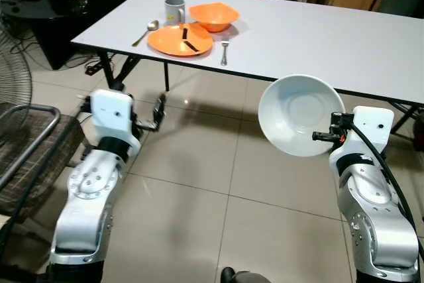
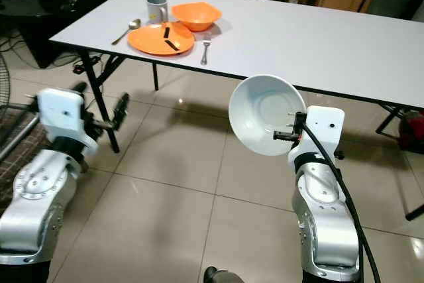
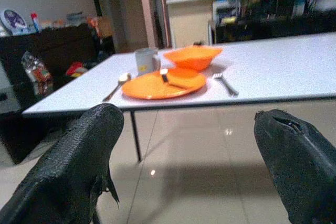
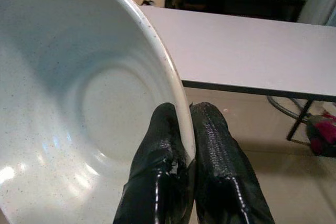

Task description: Setting the table

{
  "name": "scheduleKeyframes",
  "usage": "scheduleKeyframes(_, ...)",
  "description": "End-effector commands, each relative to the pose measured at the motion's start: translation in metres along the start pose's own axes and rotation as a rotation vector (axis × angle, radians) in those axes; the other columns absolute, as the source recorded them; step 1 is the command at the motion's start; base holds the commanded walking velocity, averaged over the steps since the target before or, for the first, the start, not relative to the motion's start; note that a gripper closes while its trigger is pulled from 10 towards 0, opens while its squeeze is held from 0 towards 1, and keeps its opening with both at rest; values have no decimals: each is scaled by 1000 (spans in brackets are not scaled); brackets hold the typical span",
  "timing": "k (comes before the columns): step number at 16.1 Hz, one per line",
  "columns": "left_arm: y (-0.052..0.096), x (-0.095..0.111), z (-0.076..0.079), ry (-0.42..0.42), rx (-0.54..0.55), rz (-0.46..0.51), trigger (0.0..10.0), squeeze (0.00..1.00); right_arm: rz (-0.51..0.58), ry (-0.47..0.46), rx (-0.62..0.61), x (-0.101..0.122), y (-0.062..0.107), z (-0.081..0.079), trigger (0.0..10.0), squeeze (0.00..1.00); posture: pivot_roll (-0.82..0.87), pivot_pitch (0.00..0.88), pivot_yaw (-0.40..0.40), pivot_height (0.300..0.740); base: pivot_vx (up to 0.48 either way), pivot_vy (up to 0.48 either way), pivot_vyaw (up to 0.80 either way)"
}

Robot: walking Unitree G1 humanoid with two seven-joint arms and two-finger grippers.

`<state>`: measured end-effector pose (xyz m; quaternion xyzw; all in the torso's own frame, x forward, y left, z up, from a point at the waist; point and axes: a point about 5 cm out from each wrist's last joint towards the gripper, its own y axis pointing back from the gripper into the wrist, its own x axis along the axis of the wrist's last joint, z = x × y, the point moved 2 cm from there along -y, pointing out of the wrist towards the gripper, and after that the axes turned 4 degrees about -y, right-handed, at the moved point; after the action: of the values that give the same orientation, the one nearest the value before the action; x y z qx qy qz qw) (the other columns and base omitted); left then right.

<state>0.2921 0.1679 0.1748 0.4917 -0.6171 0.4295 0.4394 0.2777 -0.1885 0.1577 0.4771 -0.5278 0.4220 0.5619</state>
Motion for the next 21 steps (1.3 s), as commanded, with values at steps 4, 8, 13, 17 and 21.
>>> scheduleKeyframes(4, 3, -14, 3, -20, -44, -71, 10000, 0, 3, 21, 71, 3, 0, -12, 10000, 0, 99, 0, -11, 740, 0, 0, -302)
scheduleKeyframes(8, 0, -9, 5, -18, -72, -58, 10000, 0, -20, 18, 104, 2, -1, -17, 10000, 0, 103, 0, -14, 740, 204, 0, 0)
scheduleKeyframes(13, -1, -8, 7, -23, -88, -54, 10000, 0, 3, -5, 89, 5, -2, -16, 10000, 0, 103, 0, -6, 740, 350, 0, -800)
scheduleKeyframes(17, -2, -9, 8, -21, -93, -57, 10000, 0, 12, -17, 76, 6, -1, -14, 10000, 0, 96, 0, 5, 740, 353, 0, 0)
scheduleKeyframes(21, -6, -10, 11, -18, -99, -65, 10000, 0, 47, -31, 89, 14, -2, -14, 10000, 0, 85, 0, 13, 740, 356, 0, 0)
